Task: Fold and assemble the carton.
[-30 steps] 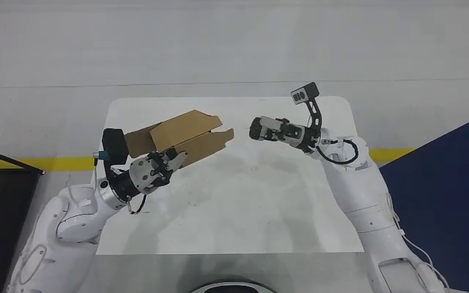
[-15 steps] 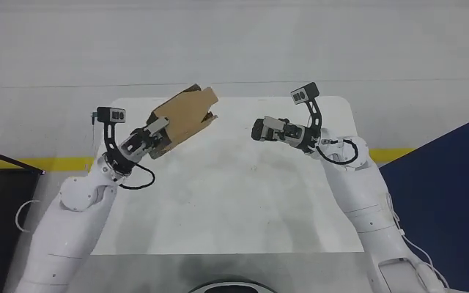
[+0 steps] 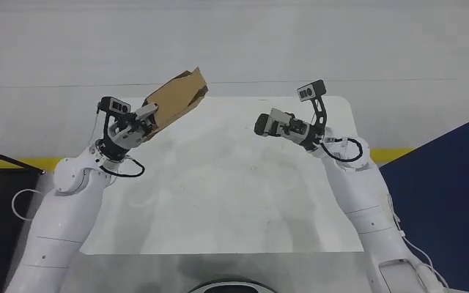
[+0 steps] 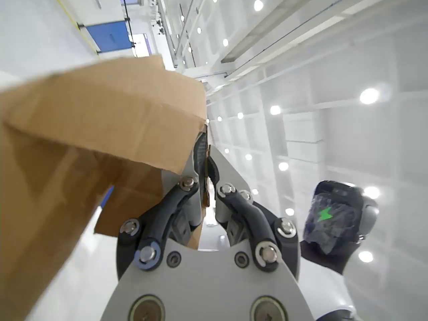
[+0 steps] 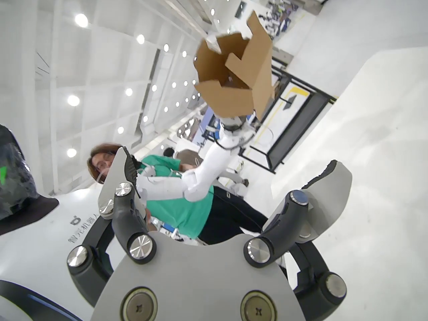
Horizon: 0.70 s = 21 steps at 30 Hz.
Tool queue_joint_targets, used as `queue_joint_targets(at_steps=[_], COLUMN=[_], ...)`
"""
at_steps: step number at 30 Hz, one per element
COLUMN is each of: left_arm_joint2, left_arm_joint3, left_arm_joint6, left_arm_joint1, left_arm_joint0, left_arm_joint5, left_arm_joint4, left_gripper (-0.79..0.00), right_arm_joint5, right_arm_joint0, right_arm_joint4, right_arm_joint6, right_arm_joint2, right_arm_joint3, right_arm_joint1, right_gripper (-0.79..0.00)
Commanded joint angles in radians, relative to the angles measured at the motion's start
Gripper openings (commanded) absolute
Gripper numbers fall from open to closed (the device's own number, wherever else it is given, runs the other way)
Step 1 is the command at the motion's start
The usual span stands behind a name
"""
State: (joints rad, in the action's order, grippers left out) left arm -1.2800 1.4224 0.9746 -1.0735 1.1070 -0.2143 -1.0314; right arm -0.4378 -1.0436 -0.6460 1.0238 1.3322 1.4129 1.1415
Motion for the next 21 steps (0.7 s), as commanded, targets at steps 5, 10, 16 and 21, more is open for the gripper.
queue_joint_targets(at_steps=[5,10,16,21], left_arm_joint2=[0.061,0.141,0.254,0.254], left_arm_joint3=[-0.092,-0.134,-0.167,-0.167], left_arm_joint6=[0.232,0.384,0.356,0.356], left_arm_joint1=[-0.017,-0.035,-0.063,-0.063], left_arm_joint0=[-0.068,-0.111,-0.169,-0.169], left_arm_joint5=[0.425,0.659,0.704,0.704], left_arm_joint4=[-0.294,-0.391,-0.542,-0.542], left_gripper=[-0.785,-0.785,-0.785,-0.785], right_arm_joint5=[-0.046,-0.04,-0.008,-0.008], right_arm_joint0=[-0.005,-0.038,-0.061,-0.061], right_arm_joint4=[0.004,0.009,0.133,0.133], right_arm_joint6=[-0.093,-0.077,-0.142,-0.142], right_arm_joint2=[0.131,0.196,0.184,0.184], right_arm_joint3=[-0.102,-0.074,0.005,0.005], right_arm_joint1=[-0.017,-0.031,-0.034,-0.034], right_gripper=[0.0,0.0,0.0,0.0])
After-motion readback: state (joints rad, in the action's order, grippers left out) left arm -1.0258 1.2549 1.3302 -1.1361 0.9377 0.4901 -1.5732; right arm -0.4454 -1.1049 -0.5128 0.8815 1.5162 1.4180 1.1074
